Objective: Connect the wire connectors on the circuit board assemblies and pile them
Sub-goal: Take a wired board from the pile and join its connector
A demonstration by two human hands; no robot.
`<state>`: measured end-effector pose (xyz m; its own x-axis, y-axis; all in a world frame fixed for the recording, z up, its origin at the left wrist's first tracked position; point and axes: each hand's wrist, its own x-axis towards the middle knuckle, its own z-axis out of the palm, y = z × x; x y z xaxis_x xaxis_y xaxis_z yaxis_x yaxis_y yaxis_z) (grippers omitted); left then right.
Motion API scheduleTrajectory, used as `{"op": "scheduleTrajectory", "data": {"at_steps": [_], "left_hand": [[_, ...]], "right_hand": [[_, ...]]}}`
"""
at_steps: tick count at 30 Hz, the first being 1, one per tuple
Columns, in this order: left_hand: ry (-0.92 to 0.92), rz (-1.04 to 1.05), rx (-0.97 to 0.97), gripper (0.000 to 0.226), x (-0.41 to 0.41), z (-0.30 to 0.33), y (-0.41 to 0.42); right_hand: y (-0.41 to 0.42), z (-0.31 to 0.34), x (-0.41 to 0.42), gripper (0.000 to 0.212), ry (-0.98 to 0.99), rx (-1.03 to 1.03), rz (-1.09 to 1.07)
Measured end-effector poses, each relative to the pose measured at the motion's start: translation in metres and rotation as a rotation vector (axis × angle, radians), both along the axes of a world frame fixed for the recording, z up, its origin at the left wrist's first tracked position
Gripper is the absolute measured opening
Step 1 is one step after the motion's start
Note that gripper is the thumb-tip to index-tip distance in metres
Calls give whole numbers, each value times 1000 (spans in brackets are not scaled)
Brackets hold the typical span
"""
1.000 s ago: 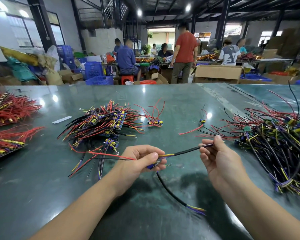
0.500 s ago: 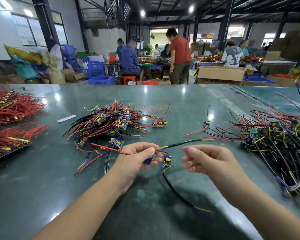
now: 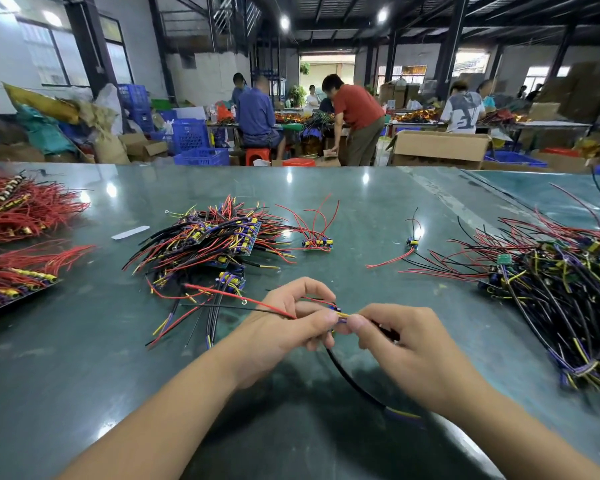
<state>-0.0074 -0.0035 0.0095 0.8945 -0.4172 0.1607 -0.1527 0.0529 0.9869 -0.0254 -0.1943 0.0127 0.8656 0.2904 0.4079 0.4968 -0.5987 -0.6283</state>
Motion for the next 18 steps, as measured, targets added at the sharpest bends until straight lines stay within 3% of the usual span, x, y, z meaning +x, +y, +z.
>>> {"op": "scheduleTrajectory", "data": {"at_steps": [2,5,9,18], "left_hand": [[-1,-51,74,29,-1,1,3],[38,-54,34,32,-3,1,2],[121,20,-35,28,-5,3,-2],[148,101,-213,51,4,8,-2]], "right_hand": [[0,4,-2,38,114,52,42],[0,6,-2,33,193,128,55],[-4,8,-1,32,121,243,-11],[-10,10,5,31,64,385,-104]]}}
